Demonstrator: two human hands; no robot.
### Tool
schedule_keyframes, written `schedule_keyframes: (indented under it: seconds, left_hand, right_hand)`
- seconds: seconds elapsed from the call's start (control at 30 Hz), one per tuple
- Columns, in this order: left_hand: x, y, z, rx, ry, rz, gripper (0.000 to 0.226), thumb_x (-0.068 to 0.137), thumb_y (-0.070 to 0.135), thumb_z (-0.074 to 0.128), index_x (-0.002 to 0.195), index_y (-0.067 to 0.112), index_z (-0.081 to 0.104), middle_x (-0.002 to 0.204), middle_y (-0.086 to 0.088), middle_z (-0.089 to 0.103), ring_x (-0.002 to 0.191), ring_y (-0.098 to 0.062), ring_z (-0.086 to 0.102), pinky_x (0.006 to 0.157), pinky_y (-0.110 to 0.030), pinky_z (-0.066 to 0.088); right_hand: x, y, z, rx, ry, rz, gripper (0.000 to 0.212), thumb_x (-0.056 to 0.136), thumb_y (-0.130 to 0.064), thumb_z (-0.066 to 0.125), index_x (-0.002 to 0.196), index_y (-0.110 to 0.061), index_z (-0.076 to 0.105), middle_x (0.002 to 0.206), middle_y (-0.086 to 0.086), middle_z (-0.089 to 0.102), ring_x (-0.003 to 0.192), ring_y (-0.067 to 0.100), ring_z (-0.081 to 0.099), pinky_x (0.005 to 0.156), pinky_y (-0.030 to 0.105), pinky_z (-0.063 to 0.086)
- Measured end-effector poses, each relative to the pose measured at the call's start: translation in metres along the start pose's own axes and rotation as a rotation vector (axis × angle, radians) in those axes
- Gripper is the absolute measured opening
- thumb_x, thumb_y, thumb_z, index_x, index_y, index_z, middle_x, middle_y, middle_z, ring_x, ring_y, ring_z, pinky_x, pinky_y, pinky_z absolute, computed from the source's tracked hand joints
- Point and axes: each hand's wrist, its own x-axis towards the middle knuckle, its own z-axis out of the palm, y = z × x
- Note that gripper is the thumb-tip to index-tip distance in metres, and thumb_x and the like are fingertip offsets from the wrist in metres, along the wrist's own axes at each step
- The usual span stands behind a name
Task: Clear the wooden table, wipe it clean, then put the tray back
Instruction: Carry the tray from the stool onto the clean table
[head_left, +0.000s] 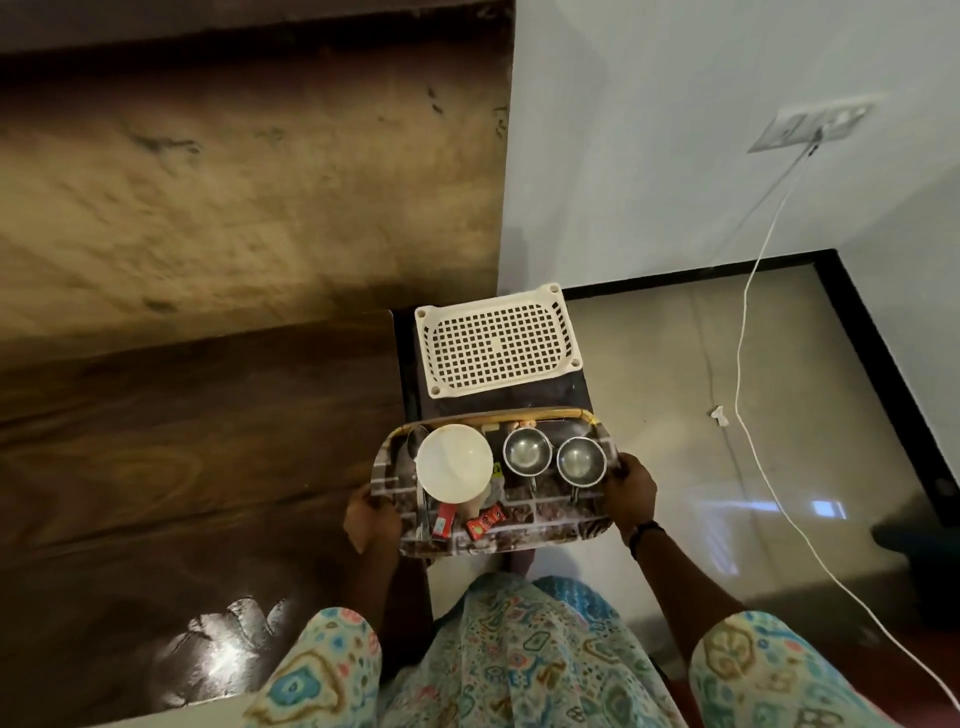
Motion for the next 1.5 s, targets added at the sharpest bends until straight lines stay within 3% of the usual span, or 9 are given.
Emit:
schedule_keyframes:
  seconds: [0.4, 0.53, 0.67, 0.83, 1.0, 1.1, 1.27, 1.37, 1.5]
  left_hand:
    - [0.027, -0.05, -0.151, -0.31, 0.037, 0.044, 0.028, 0.082, 0.006, 0.061, 0.109, 0.01, 0.066, 0.113, -0.02, 0.067, 0.1, -0.038, 0.064, 0.086, -0.049, 0.054]
    - [0.034, -0.062, -0.205, -0.413, 0.023, 0.08, 0.028, 0.083, 0.007, 0.065, 0.111, 0.003, 0.066, 0.108, -0.018, 0.068, 0.096, -0.034, 0.066, 0.082, -0.039, 0.055]
    - [0.067, -0.083, -0.244, -0.491, -0.009, 0.071, 0.03, 0.075, 0.01, 0.074, 0.105, 0.013, 0.069, 0.103, -0.018, 0.071, 0.086, -0.035, 0.069, 0.077, -0.052, 0.057]
    - [0.044, -0.082, -0.314, -0.611, -0.07, 0.096, 0.035, 0.072, 0.0, 0.075, 0.106, 0.002, 0.067, 0.1, -0.021, 0.07, 0.086, -0.034, 0.069, 0.08, -0.054, 0.056]
    - [0.029, -0.1, -0.371, -0.772, -0.147, 0.075, 0.039, 0.074, -0.008, 0.07, 0.112, -0.006, 0.062, 0.091, -0.02, 0.067, 0.058, -0.019, 0.063, 0.052, -0.032, 0.057]
    - [0.023, -0.113, -0.402, -0.836, -0.154, 0.047, 0.036, 0.076, -0.008, 0.068, 0.111, -0.006, 0.062, 0.088, -0.016, 0.065, 0.056, -0.016, 0.062, 0.046, -0.025, 0.055]
    - [0.034, -0.148, -0.46, -0.893, -0.203, 0.032, 0.039, 0.074, -0.005, 0.071, 0.112, -0.006, 0.063, 0.11, -0.025, 0.066, 0.073, -0.025, 0.066, 0.084, -0.042, 0.055]
    - [0.041, -0.165, -0.499, -0.934, -0.201, 0.025, 0.042, 0.072, -0.004, 0.073, 0.113, -0.007, 0.062, 0.109, -0.021, 0.066, 0.083, -0.027, 0.066, 0.086, -0.041, 0.053]
    - [0.051, -0.184, -0.547, -0.968, -0.216, 0.036, 0.042, 0.075, -0.002, 0.071, 0.115, -0.006, 0.061, 0.105, -0.018, 0.065, 0.071, -0.02, 0.067, 0.079, -0.038, 0.055]
  right_hand:
    - [-0.169, -0.039, 0.057, 0.152, 0.167, -0.098, 0.037, 0.081, 0.012, 0.054, 0.116, 0.004, 0.064, 0.108, 0.027, 0.066, 0.102, 0.04, 0.061, 0.089, 0.042, 0.047]
    - [-0.214, -0.05, 0.075, 0.26, 0.157, -0.033, 0.036, 0.083, 0.002, 0.058, 0.117, -0.009, 0.066, 0.105, 0.018, 0.069, 0.098, 0.036, 0.062, 0.087, 0.043, 0.048]
    - [-0.257, -0.058, 0.088, 0.356, 0.145, -0.071, 0.036, 0.085, 0.003, 0.056, 0.12, -0.003, 0.064, 0.104, 0.018, 0.069, 0.093, 0.028, 0.062, 0.081, 0.032, 0.047]
    - [-0.312, -0.077, 0.088, 0.443, 0.142, -0.131, 0.031, 0.086, 0.002, 0.059, 0.116, -0.003, 0.066, 0.108, 0.016, 0.069, 0.095, 0.025, 0.061, 0.085, 0.034, 0.048]
    - [-0.365, -0.1, 0.085, 0.556, 0.09, -0.187, 0.031, 0.088, 0.004, 0.059, 0.119, 0.003, 0.061, 0.104, 0.01, 0.064, 0.093, 0.018, 0.055, 0.065, 0.017, 0.045]
    - [-0.397, -0.109, 0.091, 0.58, 0.076, -0.25, 0.026, 0.087, 0.0, 0.064, 0.113, 0.002, 0.065, 0.099, 0.009, 0.066, 0.086, 0.019, 0.057, 0.05, 0.008, 0.043]
    - [-0.442, -0.107, 0.119, 0.684, 0.033, -0.249, 0.027, 0.084, -0.003, 0.069, 0.111, 0.0, 0.067, 0.1, 0.013, 0.071, 0.081, 0.02, 0.064, 0.069, 0.027, 0.053]
    - [-0.468, -0.109, 0.137, 0.716, -0.014, -0.221, 0.031, 0.082, -0.005, 0.072, 0.112, 0.0, 0.067, 0.1, 0.016, 0.071, 0.083, 0.022, 0.065, 0.075, 0.033, 0.055]
    - [-0.502, -0.121, 0.164, 0.73, -0.073, -0.203, 0.033, 0.081, -0.004, 0.072, 0.112, 0.003, 0.065, 0.099, 0.014, 0.07, 0.076, 0.016, 0.064, 0.061, 0.022, 0.057]
